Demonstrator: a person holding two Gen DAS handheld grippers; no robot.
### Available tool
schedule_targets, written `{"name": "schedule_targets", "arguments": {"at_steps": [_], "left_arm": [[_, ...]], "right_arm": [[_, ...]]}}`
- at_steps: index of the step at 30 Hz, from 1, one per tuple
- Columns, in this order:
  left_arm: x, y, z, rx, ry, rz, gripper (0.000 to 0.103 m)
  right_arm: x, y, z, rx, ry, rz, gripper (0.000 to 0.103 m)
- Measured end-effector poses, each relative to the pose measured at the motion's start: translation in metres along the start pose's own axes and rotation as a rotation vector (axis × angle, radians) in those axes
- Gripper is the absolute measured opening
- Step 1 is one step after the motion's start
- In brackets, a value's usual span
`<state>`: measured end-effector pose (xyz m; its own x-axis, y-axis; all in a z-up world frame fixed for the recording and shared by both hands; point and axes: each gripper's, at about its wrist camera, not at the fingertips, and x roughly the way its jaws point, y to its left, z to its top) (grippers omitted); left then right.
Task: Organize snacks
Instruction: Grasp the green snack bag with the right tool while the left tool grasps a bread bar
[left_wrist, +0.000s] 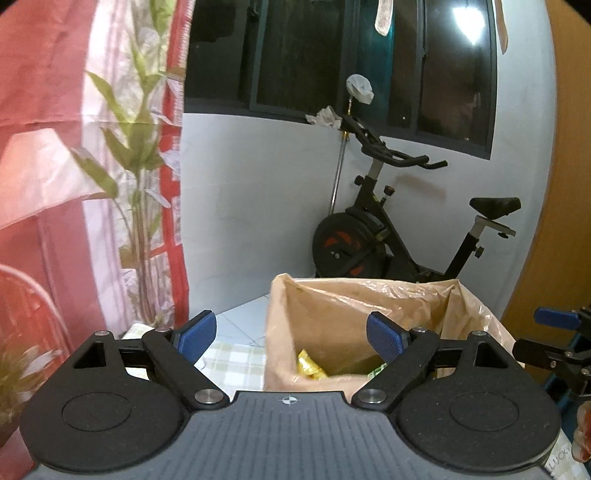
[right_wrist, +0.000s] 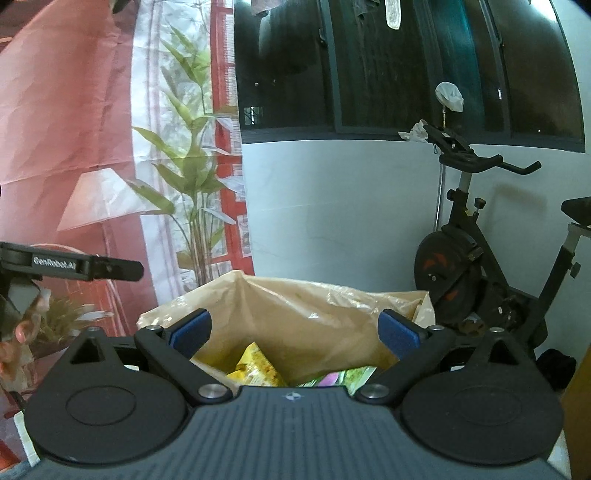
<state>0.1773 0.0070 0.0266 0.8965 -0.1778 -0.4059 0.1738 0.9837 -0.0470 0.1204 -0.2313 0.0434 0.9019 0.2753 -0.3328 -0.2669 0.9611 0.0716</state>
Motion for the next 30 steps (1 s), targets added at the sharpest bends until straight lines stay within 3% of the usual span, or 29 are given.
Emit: {"name": "schedule_targets", "arguments": {"at_steps": [8, 14, 23, 30], "left_arm": [[-0.043, 0.021, -0.042, -0.002, 0.001, 0.035, 0.090], [-0.052, 0.026, -0.086, -0.017, 0.053, 0.037, 0.090], [-0.031, 0.031, -0.141, -0.092, 0.185, 0.037, 0.088], [-0.023, 0.035, -0.159, -0.067, 0.209, 0.069, 0.086]], "right_arm": [[-0.027, 0.014, -0.036, 0.038, -0.004, 0.011, 0.099], [-0.036, 0.021, -0.068, 0.066, 0.028, 0.006, 0.099], [-0.029, 0.033, -0.123, 0.013, 0.182, -0.035, 0.099], [-0.007, 0.038, -0.157, -0.024, 0.274, -0.054, 0.098]]}}
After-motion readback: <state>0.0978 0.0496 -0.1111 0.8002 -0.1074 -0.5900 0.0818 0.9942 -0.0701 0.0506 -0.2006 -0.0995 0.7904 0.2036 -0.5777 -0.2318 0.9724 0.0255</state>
